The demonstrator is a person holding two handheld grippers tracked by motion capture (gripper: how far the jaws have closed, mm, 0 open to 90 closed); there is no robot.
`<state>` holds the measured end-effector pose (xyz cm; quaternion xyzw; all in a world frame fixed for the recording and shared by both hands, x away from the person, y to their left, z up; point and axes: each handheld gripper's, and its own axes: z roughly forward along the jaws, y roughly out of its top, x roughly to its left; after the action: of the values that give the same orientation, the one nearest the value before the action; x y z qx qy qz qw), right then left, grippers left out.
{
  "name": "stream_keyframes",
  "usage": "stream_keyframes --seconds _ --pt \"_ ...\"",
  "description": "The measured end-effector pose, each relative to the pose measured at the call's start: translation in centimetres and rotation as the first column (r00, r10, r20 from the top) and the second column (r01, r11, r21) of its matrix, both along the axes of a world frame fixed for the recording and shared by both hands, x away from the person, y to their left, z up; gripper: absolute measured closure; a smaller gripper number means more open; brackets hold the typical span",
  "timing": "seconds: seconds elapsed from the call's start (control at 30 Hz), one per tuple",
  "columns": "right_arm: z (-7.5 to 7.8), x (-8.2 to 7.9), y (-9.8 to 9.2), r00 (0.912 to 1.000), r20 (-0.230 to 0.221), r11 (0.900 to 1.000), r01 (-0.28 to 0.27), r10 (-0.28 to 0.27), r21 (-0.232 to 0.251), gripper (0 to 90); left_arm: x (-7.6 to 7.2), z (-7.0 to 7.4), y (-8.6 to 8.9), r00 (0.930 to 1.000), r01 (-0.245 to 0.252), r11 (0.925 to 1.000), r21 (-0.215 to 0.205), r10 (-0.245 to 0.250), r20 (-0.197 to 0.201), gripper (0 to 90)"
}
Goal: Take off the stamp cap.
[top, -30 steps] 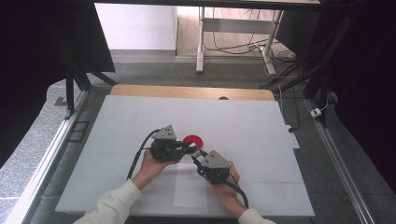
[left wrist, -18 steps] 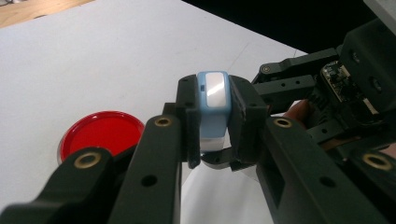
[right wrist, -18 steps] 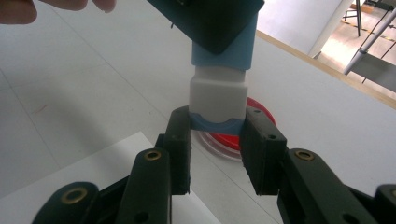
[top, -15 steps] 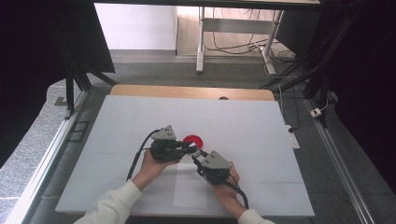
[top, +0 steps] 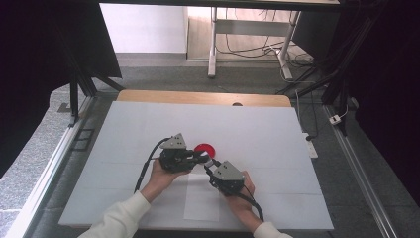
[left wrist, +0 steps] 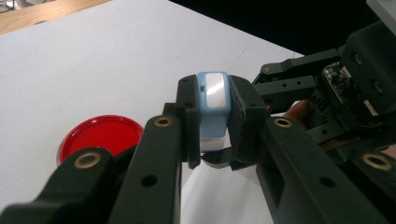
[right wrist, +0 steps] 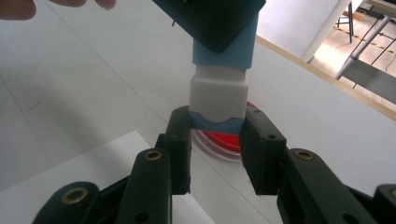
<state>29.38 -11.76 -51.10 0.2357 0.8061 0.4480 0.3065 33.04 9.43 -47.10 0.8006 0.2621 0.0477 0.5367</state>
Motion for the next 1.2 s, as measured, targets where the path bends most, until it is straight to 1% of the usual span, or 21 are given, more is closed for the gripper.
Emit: stream_keyframes --seconds 0.1,0.2,0.27,0.37,0.4,0.43,0.6,0.73,0.83,0.97,1.1,1.2 --pt "0.00 -0.03 -0.04 1.0000 -0.001 1.000 0.002 -0.002 0.017 64.8 0.03 -0.01 0.05 1.0000 -0.001 1.0000 -0.009 0.001 -0.004 75.3" --pt "-0.02 -0.17 -0.05 0.9999 -0.004 1.000 0.013 -0.013 0.026 64.8 -0.08 0.04 -0.01 1.0000 0.000 1.0000 -0.008 0.000 0.007 75.3" --pt "-0.03 -0.25 -0.05 0.9999 0.004 1.000 0.014 -0.014 0.028 64.9 -0.13 0.08 -0.04 0.9999 -0.001 1.0000 -0.008 0.001 0.011 75.3" --pt "-0.07 -0.22 -0.01 0.9999 0.014 1.000 0.008 -0.008 0.024 64.9 -0.08 0.03 0.01 1.0000 0.001 1.0000 -0.007 -0.001 0.006 75.3" --pt "-0.03 -0.22 -0.03 0.9998 0.020 1.000 0.009 -0.009 0.006 64.9 -0.08 0.02 0.01 1.0000 0.001 1.0000 -0.007 -0.001 0.004 75.4" --pt "-0.04 -0.26 -0.01 0.9997 0.024 1.000 0.010 -0.010 -0.001 64.9 -0.08 0.03 0.02 1.0000 0.003 1.0000 -0.005 -0.003 0.006 75.3" --pt "0.01 -0.29 0.00 0.9993 0.038 1.000 0.005 -0.005 -0.017 65.0 -0.08 0.06 0.08 1.0000 0.004 0.9999 -0.010 -0.004 0.000 75.4" --pt "-0.01 -0.33 -0.05 0.9994 0.035 1.000 0.005 -0.005 -0.002 65.0 -0.07 0.07 0.09 1.0000 0.006 0.9999 -0.012 -0.006 -0.001 75.4" --pt "-0.03 -0.40 -0.06 0.9995 0.028 1.000 0.011 -0.011 0.009 65.1 0.06 0.02 0.17 0.9999 0.008 0.9997 -0.024 -0.008 -0.011 75.4" --pt "-0.05 -0.45 -0.06 0.9995 0.027 1.000 0.016 -0.016 0.015 65.1 0.06 0.01 0.18 0.9999 0.007 0.9996 -0.026 -0.007 -0.012 75.4" --pt "-0.07 -0.49 -0.03 0.9994 0.031 1.000 0.014 -0.014 0.010 65.2 0.03 0.04 0.21 0.9999 0.007 0.9997 -0.024 -0.007 -0.014 75.4" --pt "-0.05 -0.54 0.03 0.9987 0.050 1.000 0.012 -0.011 -0.016 65.2 0.08 0.02 0.23 0.9998 0.009 0.9996 -0.025 -0.010 -0.018 75.4"
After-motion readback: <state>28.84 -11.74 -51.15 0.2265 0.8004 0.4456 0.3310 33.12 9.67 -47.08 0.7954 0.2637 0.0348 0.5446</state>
